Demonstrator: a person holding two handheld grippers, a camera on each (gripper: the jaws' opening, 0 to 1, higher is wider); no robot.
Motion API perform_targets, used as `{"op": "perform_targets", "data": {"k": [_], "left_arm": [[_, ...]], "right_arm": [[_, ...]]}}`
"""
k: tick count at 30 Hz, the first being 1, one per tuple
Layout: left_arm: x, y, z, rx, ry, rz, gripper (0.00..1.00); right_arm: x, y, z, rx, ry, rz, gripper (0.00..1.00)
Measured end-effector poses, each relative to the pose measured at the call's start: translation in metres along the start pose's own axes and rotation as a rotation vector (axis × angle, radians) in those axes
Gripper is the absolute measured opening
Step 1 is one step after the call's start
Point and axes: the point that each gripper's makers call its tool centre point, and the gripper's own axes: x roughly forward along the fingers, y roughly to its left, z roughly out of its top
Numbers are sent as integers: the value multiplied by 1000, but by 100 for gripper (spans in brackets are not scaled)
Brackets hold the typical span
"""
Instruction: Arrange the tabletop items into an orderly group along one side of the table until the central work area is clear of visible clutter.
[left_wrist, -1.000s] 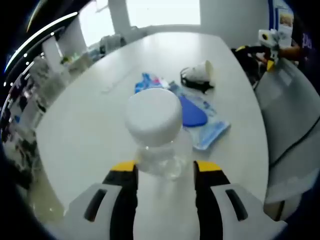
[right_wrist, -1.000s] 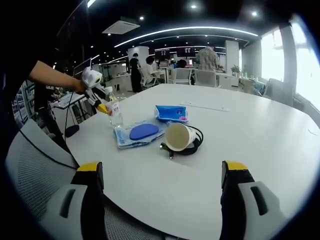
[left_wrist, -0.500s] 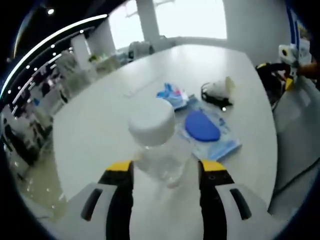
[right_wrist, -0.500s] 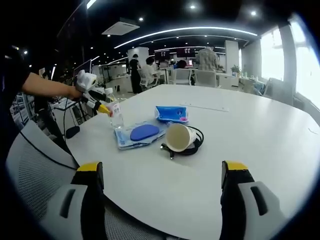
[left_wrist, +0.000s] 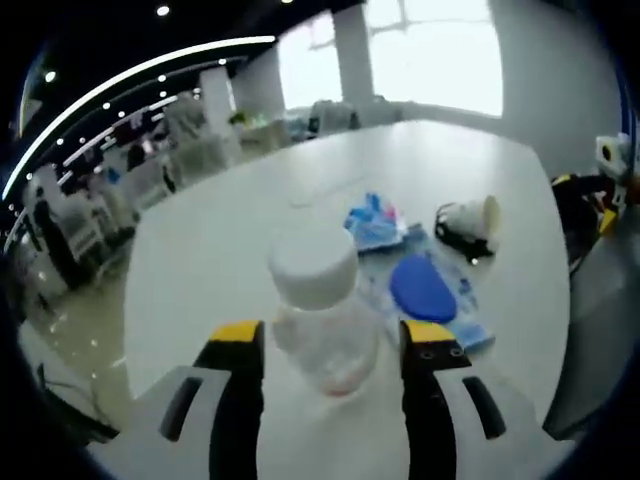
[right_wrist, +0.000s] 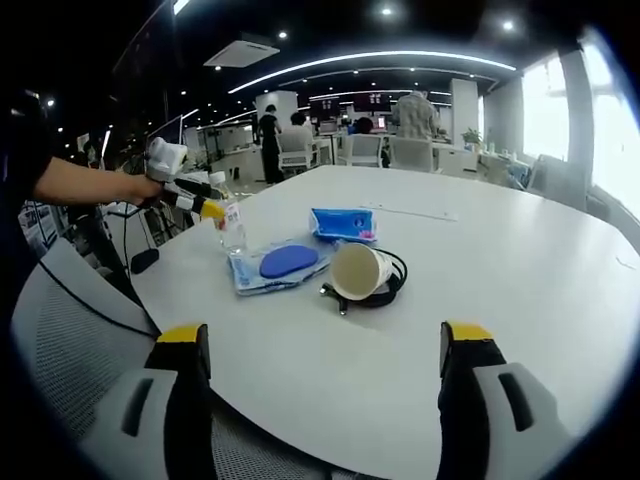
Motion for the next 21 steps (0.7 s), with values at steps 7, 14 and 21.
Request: {"op": "perform_targets", "data": {"k": [7,14,21], "left_arm": [[9,1,-1,-12,5,10,47],[10,3,-2,-20,5,12,44],[8,1,-2,18,15,-6,43]], "right_arm": [[0,-1,0,3,-2,-5,94],[-1,-2,0,5,-1,-9,93],[-1,-1,-1,1,2,-6,93]]}}
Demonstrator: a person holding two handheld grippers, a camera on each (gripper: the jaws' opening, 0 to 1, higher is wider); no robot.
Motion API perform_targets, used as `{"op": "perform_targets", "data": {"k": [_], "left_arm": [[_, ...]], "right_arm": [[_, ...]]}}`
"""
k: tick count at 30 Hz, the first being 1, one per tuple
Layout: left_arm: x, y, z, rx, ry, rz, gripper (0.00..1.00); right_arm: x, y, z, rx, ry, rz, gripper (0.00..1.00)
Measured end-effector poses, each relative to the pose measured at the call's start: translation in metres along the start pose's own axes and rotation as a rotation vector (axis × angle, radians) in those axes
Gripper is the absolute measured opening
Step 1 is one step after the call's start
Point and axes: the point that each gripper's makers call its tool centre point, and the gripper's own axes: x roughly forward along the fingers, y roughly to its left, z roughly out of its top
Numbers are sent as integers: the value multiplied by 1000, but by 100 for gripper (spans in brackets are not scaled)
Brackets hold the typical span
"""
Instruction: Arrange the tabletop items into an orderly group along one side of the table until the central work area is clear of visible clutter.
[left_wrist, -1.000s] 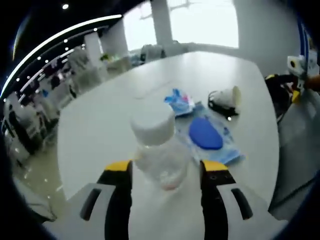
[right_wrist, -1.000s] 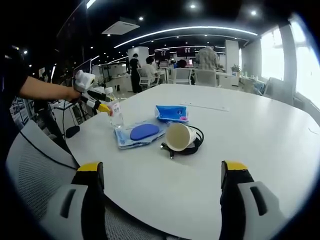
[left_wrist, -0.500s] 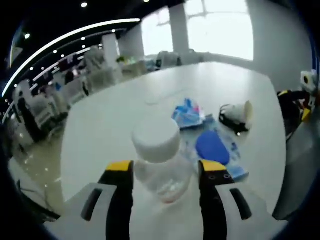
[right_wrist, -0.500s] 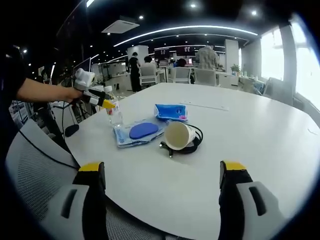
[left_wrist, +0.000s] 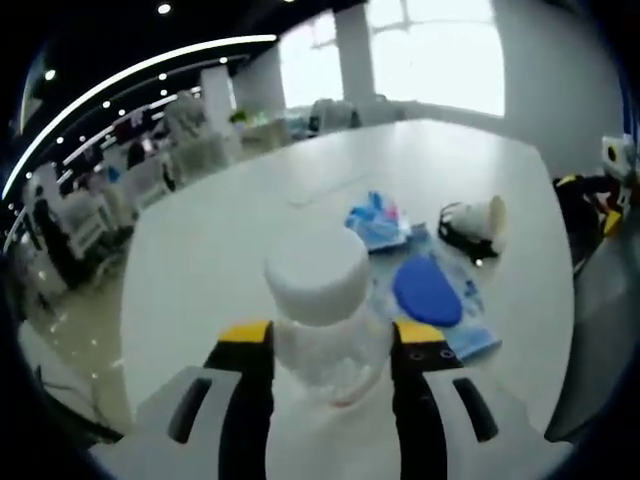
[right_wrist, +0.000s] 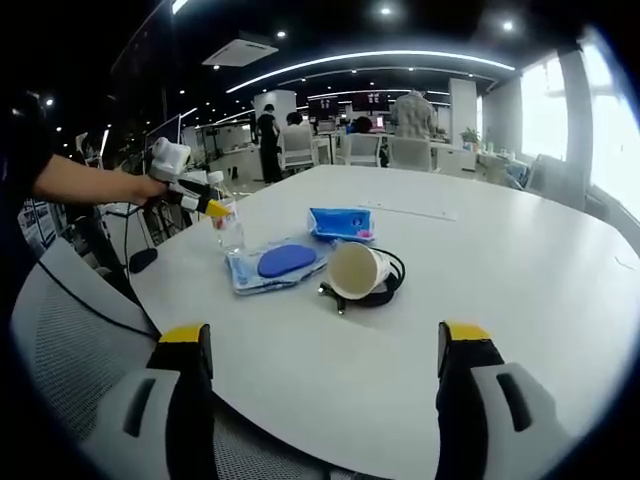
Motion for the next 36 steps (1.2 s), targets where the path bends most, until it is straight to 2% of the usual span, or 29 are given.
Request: {"op": "perform_targets", "data": {"k": [13,24,36], "left_arm": [[5,8,4,12,15,-34,42],[17,31,21,25,0,-27,42],[30,48,25,57,8,-16,42]], "right_arm": [[0,2,2,10,-13,8,94],[1,1,0,14,-1,9,93],[1,-1,-2,19,10,-1,93]]}}
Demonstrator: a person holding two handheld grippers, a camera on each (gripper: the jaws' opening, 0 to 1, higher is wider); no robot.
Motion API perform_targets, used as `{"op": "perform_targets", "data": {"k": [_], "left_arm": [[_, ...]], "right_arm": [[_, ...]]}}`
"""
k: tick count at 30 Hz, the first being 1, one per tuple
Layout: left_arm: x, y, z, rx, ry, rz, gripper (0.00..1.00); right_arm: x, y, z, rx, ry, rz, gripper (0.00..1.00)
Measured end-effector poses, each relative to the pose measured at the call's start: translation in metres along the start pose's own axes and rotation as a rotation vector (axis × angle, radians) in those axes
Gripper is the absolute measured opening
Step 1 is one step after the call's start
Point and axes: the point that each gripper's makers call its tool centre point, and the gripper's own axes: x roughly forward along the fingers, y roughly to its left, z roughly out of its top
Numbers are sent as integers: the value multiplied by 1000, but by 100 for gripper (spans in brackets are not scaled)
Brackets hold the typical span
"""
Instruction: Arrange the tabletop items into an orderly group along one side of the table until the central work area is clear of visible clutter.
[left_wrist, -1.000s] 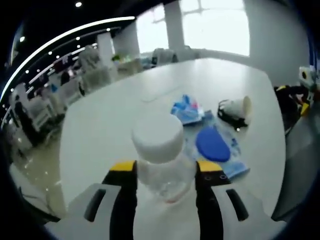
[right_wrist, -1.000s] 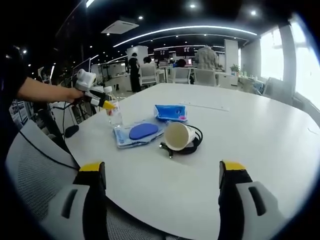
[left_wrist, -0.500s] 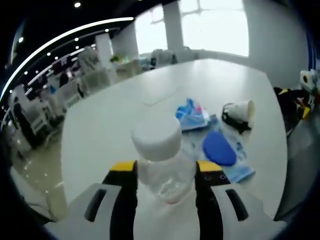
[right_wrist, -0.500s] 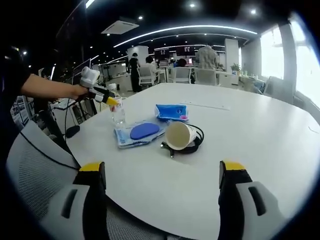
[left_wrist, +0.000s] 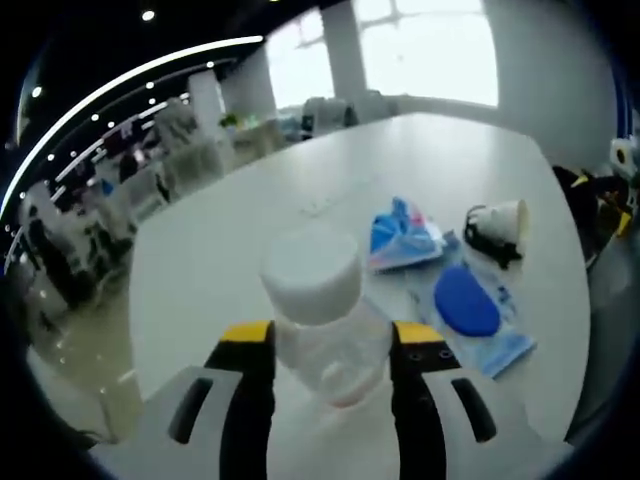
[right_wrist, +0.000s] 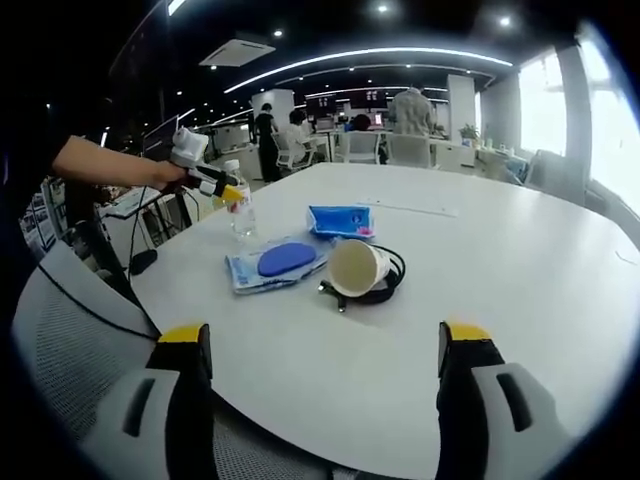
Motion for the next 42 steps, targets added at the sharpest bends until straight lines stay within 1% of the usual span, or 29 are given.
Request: {"op": "perform_targets", "data": {"k": [10,22,38,42], "left_arm": [[5,10,-7,-21,8,7,42],[8,13,-6,-41,-8,-10,43],[0,11,-11,-49,-1,-39,42],[-1,10,-11,-44,6,-35,43]], "right_arm": [[1,-1,-2,-1,11,-3,93],[1,-2,-3,-2,19,-9,92],[1,-2,-3,-4,21,-7,92],[0,-2,-4,-4,22,-7,92]]}}
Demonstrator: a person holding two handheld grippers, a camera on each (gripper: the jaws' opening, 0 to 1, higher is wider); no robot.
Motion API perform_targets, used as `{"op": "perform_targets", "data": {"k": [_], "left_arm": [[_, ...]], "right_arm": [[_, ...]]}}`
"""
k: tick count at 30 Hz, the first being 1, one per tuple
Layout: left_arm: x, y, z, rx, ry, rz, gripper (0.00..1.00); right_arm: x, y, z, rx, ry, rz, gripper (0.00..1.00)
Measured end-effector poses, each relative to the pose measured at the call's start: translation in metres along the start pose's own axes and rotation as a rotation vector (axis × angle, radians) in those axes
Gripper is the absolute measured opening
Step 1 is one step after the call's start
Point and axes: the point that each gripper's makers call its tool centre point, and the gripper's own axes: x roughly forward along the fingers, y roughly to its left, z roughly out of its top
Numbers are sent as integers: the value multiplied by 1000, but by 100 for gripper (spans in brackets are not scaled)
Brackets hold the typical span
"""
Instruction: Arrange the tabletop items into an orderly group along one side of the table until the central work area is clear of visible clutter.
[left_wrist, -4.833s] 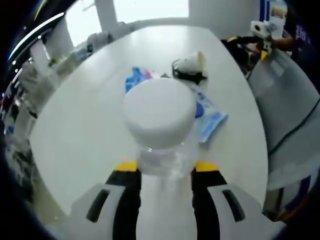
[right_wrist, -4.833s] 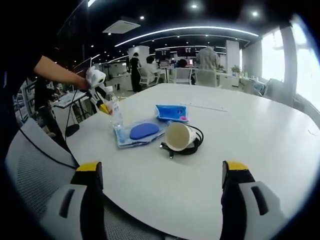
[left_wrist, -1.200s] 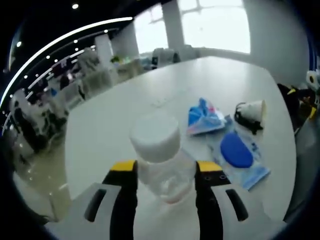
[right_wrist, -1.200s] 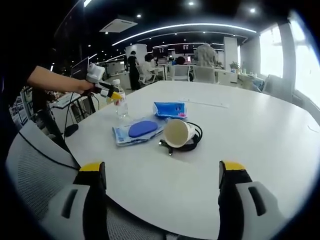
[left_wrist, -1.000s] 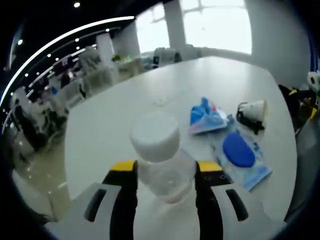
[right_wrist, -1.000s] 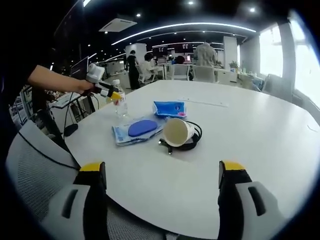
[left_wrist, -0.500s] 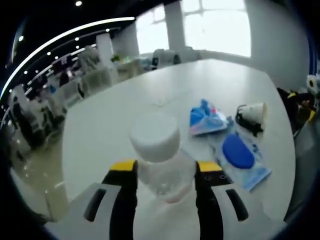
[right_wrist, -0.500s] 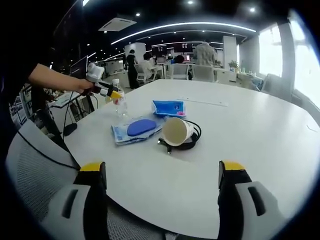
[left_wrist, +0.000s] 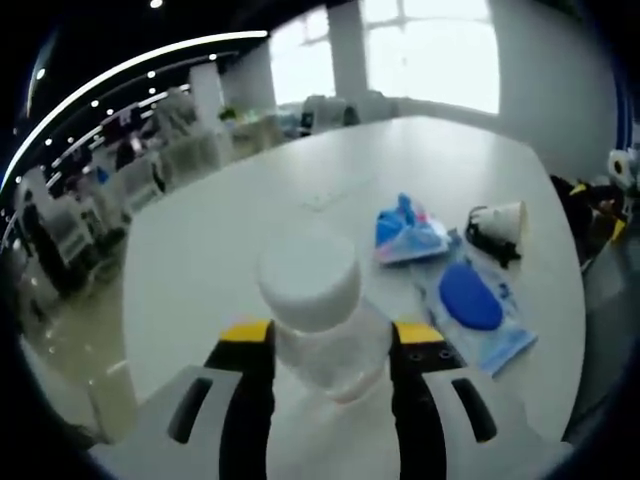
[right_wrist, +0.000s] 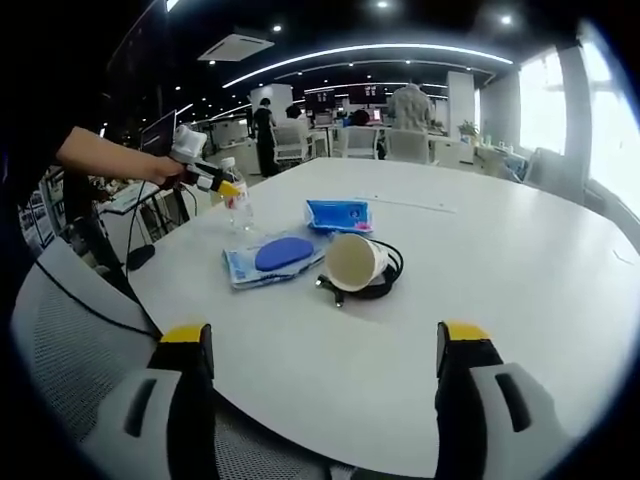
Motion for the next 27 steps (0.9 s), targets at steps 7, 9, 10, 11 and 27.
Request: {"op": "perform_targets", "data": {"k": [7,9,10,11,27], "left_arm": [[4,-4,2,28,17,16,43],[4,-3,2,25,17,22,43],[4,-3,2,20,17,28,43],[4,-3,2,19,16,29,43],[2,-5,0,7,26,44,43]], "right_arm": [[0,0,-1,-1,3,2,91],[0,0,-1,-1,3,1,91],[0,0,-1,-1,4,1,91],[0,0,-1,0,3,0,91],[0,1,-1,-2,4,5,91]]}}
